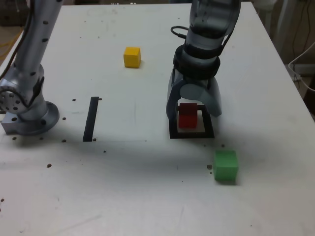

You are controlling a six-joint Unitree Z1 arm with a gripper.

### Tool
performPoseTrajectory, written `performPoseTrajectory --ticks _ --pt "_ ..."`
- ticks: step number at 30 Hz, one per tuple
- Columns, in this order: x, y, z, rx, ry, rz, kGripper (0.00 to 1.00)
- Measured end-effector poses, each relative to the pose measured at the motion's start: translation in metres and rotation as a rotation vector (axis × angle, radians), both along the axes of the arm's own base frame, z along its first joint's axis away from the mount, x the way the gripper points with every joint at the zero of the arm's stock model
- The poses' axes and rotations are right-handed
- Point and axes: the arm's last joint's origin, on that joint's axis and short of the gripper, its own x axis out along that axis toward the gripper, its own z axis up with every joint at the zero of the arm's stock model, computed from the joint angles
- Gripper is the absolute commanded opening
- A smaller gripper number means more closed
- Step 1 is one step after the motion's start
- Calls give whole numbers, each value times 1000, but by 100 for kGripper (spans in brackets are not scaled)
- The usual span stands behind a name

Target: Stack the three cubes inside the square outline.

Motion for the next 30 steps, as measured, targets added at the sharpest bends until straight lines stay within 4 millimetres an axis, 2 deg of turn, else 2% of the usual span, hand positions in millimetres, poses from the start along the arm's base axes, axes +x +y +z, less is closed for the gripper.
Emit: performPoseTrajectory --ticks 17,23,30 --pt "0 2 3 36 -43 -15 99" --pt "-6 2 1 40 -15 -7 99" --pt "-15 2 10 41 -1 6 99"
